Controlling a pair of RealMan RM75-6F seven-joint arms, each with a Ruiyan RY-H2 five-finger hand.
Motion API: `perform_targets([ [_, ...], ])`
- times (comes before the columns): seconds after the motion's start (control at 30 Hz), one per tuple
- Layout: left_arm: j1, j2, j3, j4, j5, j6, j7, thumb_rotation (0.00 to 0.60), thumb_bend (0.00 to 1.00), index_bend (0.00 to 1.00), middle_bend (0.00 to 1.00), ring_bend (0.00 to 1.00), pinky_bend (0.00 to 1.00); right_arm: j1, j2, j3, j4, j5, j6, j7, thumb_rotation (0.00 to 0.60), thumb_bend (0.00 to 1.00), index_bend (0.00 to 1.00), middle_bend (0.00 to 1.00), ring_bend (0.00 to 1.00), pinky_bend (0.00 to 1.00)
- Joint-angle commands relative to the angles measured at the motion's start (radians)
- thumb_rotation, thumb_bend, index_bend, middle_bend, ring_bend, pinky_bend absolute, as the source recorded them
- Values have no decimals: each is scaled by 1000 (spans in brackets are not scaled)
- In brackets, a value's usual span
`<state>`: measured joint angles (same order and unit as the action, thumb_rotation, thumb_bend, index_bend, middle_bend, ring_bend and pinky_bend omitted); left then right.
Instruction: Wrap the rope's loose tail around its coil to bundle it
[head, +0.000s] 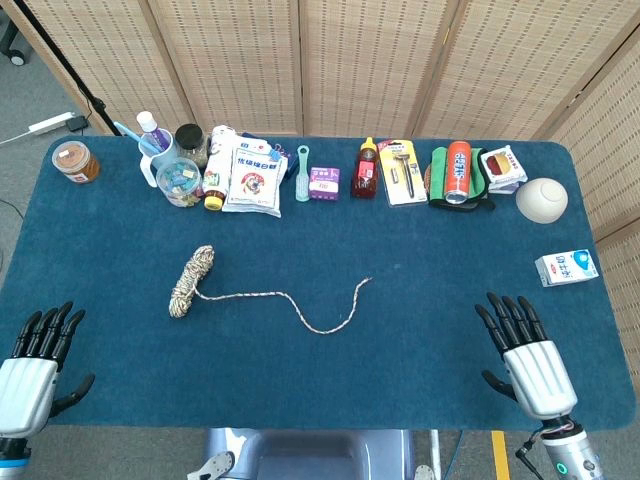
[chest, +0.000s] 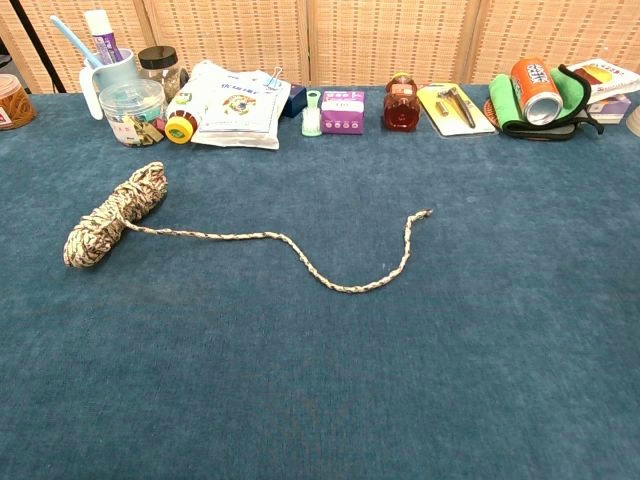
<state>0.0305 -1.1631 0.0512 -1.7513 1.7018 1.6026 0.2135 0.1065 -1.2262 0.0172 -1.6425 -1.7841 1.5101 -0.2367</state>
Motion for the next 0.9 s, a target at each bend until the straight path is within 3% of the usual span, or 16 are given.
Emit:
perform_targets([
  [0.03, -8, -2, -8, -16, -11, -13, 16, 600, 218, 0, 0, 0, 0, 62, -5, 10, -15, -7, -82, -4, 600, 0, 5, 0, 0, 0],
  [0.3, -38, -16, -38, -39, -58, -61, 57, 600, 218, 0, 0, 0, 0, 226, -74, 75, -51, 48, -289, -9, 600, 0, 268, 0, 0, 0],
  [0.43, -48, -26, -50, -35, -85, -75, 64, 600, 217, 0, 0, 0, 0, 285, -123, 105, -57, 102, -366, -32, 600, 20, 339, 0, 0, 0],
  [0.63, -60, -30, -60, -36, -115, -96, 66, 600, 217, 0, 0, 0, 0, 356, -193, 151, -62, 190, -449, -97, 600, 213, 378, 0, 0, 0],
  [0.9, -70, -31, -55, -40, -128, -115, 75, 600, 218, 0, 0, 0, 0, 456, -317, 193, 3, 409, -585, -252, 600, 256, 389, 0, 0, 0],
])
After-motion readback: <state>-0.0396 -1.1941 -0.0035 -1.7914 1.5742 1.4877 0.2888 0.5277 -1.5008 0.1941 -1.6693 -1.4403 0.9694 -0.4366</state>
